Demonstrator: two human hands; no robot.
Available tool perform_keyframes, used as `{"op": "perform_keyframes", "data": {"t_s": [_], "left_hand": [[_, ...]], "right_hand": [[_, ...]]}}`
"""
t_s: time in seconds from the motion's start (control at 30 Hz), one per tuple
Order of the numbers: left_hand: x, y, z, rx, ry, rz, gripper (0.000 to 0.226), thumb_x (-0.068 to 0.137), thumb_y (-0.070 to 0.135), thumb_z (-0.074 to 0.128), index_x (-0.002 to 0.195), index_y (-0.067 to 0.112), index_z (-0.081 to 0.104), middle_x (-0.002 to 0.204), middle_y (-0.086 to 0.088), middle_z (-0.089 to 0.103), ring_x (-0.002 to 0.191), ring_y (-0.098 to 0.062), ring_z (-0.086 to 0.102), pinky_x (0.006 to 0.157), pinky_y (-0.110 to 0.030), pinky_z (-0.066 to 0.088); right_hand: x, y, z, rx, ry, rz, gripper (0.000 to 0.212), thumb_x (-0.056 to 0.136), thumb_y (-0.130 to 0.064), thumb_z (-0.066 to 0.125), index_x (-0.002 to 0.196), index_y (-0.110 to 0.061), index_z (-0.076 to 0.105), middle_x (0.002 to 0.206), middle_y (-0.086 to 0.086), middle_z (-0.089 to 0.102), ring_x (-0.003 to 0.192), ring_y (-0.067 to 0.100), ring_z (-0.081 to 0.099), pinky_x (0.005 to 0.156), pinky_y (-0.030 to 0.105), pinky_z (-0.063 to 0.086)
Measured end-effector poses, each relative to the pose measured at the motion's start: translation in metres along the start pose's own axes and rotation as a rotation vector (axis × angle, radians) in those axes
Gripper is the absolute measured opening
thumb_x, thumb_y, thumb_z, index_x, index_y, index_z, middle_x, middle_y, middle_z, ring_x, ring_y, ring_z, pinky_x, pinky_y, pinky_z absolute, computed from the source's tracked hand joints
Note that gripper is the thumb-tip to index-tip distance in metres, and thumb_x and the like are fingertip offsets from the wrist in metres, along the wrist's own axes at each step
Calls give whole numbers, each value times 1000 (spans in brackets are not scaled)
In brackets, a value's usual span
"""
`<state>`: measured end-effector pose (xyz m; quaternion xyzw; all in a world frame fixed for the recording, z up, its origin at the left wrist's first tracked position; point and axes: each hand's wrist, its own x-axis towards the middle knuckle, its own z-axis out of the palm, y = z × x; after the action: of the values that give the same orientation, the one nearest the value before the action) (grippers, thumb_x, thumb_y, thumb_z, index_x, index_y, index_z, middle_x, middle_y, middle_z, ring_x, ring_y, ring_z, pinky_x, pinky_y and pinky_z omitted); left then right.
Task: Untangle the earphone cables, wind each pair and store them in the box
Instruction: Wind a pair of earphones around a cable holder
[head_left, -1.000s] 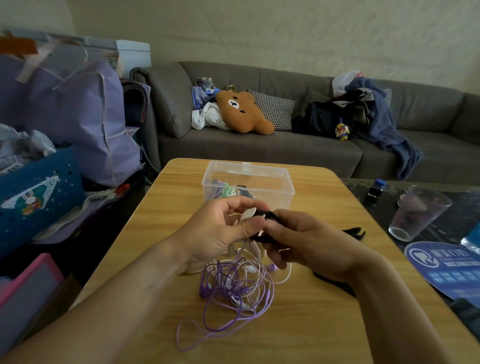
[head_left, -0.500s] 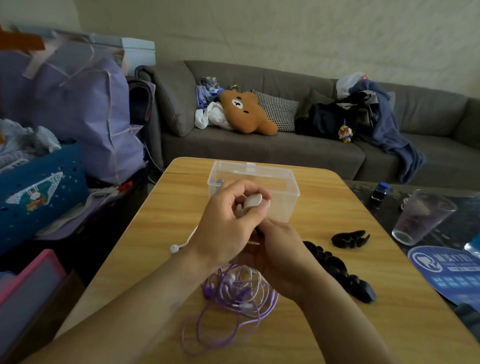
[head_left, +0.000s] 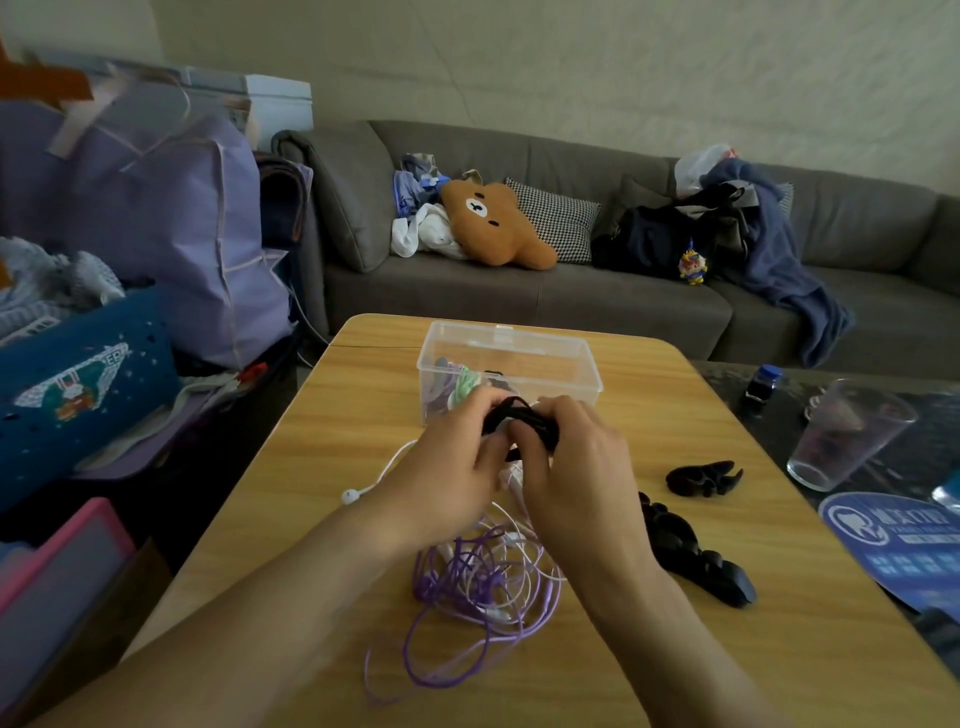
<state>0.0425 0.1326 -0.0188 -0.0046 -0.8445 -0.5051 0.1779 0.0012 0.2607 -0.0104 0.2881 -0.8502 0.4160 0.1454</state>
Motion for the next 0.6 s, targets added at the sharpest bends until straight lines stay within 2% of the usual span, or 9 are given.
{"op": "perform_keyframes", "data": {"t_s": [0.07,0.23,0.33,0.37,0.5,0.6], "left_hand": [[-1,1,3,73,42,54,29,103,10,42,127,24,52,112,1,62,97,-13,63,77,-30,51],[1,8,3,120,162,60,27,103,10,41,123,23,52,119,2,55,107,-8,57,91,-29,51],[-1,8,3,135,230,-1,23,102,10,42,116,26,50,119,0,48,100,-2,53,81,-10,45],[-2,8,3,133,242,-18,24,101,9,43,116,26,50,120,-1,47,98,-2,52,77,-7,43],[-3,10,3,150,234,-80,24,99,8,47,119,21,52,122,-4,46,100,-11,52,82,-18,41],[-3,15,0,138,213,-74,26,98,6,50,114,26,49,122,-1,46,97,-5,52,78,-8,41]], "right_hand": [[-1,0,0,-119,81,-144,13,97,-21,61,106,-15,68,99,-4,67,78,10,63,64,22,50],[-3,0,-1,-60,250,-291,20,87,-15,75,107,-13,76,107,1,72,81,15,70,69,28,59],[-4,-1,-1,-39,253,-382,22,81,-12,81,102,-10,77,101,3,73,78,12,71,68,23,58],[-4,-1,-1,-41,250,-407,22,78,-10,83,99,-8,78,98,4,74,76,13,71,67,22,57],[0,3,-5,-8,249,-460,16,70,-6,86,85,-6,78,82,3,75,65,10,67,59,24,56],[2,2,-13,61,261,-480,12,69,-7,85,79,-9,78,76,1,73,61,8,64,55,26,53]]}}
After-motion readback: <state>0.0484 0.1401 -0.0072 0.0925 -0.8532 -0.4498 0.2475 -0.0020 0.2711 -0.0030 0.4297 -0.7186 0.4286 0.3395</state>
